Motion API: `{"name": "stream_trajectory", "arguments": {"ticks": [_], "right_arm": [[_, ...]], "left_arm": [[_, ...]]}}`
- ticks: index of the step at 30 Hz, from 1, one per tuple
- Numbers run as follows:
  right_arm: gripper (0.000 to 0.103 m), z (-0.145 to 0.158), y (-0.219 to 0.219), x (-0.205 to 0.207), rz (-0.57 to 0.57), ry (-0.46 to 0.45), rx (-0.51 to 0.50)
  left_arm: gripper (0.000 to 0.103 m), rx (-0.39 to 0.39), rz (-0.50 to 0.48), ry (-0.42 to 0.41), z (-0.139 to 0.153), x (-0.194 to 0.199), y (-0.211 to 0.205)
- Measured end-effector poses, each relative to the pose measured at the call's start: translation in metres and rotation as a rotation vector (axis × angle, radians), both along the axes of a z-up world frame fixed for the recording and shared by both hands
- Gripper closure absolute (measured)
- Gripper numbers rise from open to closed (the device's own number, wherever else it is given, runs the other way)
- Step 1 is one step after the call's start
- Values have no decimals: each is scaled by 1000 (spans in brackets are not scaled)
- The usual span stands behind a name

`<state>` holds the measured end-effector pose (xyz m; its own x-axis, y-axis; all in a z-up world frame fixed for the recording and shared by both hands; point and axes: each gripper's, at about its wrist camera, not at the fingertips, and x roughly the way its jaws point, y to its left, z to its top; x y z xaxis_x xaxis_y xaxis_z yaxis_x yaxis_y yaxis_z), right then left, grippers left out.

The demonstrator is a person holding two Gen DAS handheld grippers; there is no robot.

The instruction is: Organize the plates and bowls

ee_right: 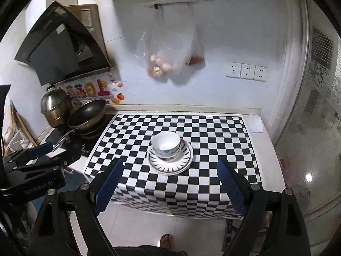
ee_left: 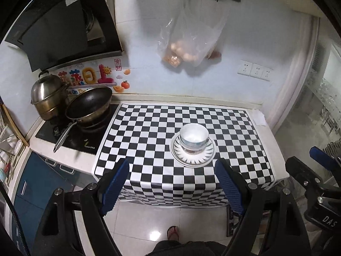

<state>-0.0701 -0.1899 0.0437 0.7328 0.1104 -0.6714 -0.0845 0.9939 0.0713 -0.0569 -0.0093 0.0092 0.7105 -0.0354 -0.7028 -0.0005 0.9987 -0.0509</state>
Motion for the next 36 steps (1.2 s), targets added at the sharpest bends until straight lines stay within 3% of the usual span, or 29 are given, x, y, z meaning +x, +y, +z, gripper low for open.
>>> {"name": "stream_trajectory", "arguments": {"ticks": [11,36], "right_arm": [[10,14,-6,-44,-25,-59,-31],[10,27,-15,-55,-43,-65,-39]], "left_arm": [[21,4,22,-25,1,-33,-1],[21,29,19,-63,11,-52,-4]]}}
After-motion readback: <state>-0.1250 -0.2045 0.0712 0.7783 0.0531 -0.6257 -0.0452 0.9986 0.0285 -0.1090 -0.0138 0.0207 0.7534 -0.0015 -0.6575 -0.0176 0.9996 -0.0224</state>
